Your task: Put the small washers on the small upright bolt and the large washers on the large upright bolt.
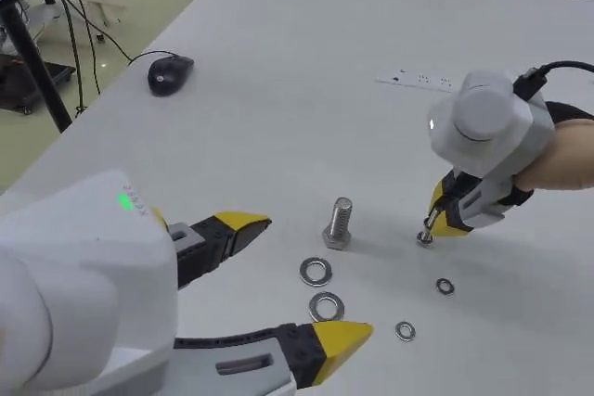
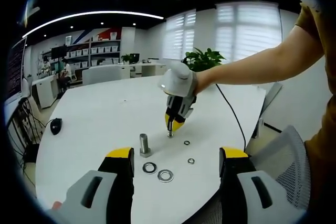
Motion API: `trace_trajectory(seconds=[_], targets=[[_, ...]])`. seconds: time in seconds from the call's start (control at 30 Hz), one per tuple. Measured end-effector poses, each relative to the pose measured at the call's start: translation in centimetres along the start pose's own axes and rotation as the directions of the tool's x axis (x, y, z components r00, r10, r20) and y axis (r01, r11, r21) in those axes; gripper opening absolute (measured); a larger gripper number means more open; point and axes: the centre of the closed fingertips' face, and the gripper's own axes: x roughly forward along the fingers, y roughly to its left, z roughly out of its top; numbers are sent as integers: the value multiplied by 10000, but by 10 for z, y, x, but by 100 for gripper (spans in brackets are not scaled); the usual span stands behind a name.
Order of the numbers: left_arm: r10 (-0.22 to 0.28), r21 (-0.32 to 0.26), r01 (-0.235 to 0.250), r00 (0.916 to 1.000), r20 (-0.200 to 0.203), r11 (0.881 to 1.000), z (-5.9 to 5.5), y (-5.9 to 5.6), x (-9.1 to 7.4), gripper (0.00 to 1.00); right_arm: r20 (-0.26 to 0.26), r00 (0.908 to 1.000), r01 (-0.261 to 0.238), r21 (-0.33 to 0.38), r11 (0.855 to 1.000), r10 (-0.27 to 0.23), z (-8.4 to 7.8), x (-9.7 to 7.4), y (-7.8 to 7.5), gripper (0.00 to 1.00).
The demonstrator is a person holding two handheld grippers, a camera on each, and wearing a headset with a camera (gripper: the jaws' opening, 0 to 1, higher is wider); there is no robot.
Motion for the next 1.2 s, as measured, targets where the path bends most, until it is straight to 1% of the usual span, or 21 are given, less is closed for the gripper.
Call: trace_trajectory(seconds=[0.2, 0.27, 0.33, 0.4, 0.53, 0.67, 0.73, 0.77, 0.8, 0.83, 0.9, 0.93, 0.97, 1.0, 1.07, 1.2], targets=[[-29, -36, 29, 10000, -14, 10000, 1, 1, 2, 65, 2, 10000, -46, -98, 9999, 46, -5, 16, -2, 13], [-18, -60, 18, 10000, -12, 10000, 1, 2, 2, 65, 6, 10000, -64, -57, 10000, 64, -8, 24, -5, 13], [1, -66, -2, 10000, -33, 10000, 1, 3, 2, 65, -3, 10000, -74, -61, 10000, 74, -8, 25, -5, 14], [22, -95, -23, 10000, -72, 10000, 0, 4, 3, 65, 3, 10000, -94, -82, 9999, 94, -8, 24, -4, 14], [9, -78, -10, 9999, -108, 10000, 0, 4, 3, 65, 114, 9999, 2, 67, 10000, -2, -9, 19, -8, 16], [29, -43, -29, 10000, -71, 10000, 1, 4, 3, 65, 256, 9996, 101, 248, 9996, -108, -11, 8, -3, 17], [49, 29, -49, 10000, -73, 10000, 2, 4, 2, 64, 241, 9996, 163, 352, 9992, -172, -14, 3, 1, 17], [55, 84, -54, 9999, -112, 10000, 1, 4, 2, 64, 273, 9995, 145, 417, 9990, -156, -18, 4, 2, 17], [69, 104, -67, 9999, -132, 9999, 1, 3, 2, 65, 288, 9996, 60, 595, 9982, -77, -22, 4, 6, 17], [75, 138, -74, 9999, -86, 9999, 2, 3, 1, 65, 299, 9995, 56, 608, 9981, -74, -22, 2, 8, 17], [150, 150, -149, 9999, -65, 9998, 2, 2, 0, 66, 406, 9992, 16, 743, 9972, -47, -22, -2, 18, 17], [175, 193, -174, 9998, -43, 9997, 3, 2, 0, 67, 626, 9980, -159, 883, 9960, 104, -21, -2, 27, 17], [161, 215, -160, 9999, -43, 9996, 3, 1, 0, 67, 667, 9976, -238, 951, 9952, 175, -21, -3, 33, 17], [151, 215, -150, 9999, -49, 9997, 3, 0, -1, 67, 665, 9975, -305, 943, 9951, 243, -22, -2, 40, 18], [119, 274, -117, 9999, -58, 9996, 3, -3, -1, 66, 531, 9982, -333, 926, 9951, 284, -25, 1, 49, 18], [89, 434, -88, 10000, -17, 9990, 5, -6, -3, 66, 531, 9982, -341, 973, 9947, 291, -26, 1, 61, 19]])
